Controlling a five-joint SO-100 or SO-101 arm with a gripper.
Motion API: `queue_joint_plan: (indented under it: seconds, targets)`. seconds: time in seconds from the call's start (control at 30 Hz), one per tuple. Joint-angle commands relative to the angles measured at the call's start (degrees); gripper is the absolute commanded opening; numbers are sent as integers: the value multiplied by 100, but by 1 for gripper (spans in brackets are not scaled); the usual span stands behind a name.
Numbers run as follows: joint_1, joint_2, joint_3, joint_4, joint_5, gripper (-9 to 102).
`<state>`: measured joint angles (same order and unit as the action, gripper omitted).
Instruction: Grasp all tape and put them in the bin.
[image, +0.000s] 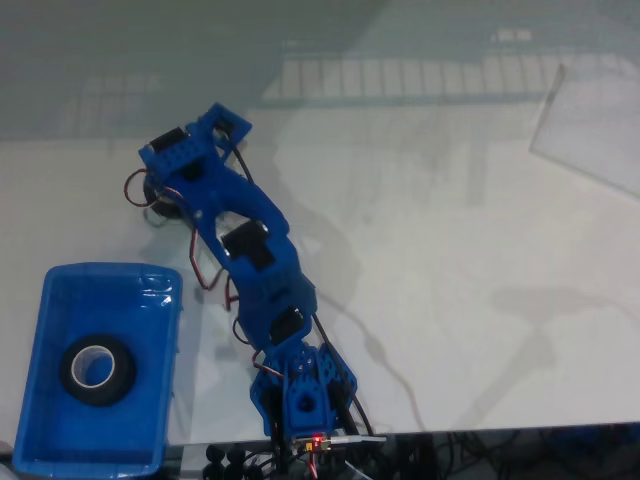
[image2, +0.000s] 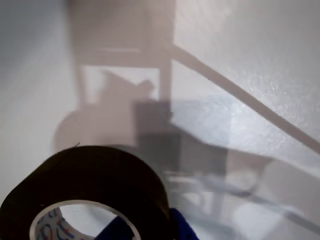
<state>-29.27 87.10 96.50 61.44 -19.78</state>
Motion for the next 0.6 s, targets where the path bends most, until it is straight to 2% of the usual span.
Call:
queue_joint_plan:
  seconds: [0.0,0.1,0.27,0.57]
  targets:
    - [-26,1081,-325,-79,132,0]
    - [-229,1802,-325,88,308,0]
    - [-940,2909,-325,888,545,0]
    - [-3313,4052,-316,2522,817,0]
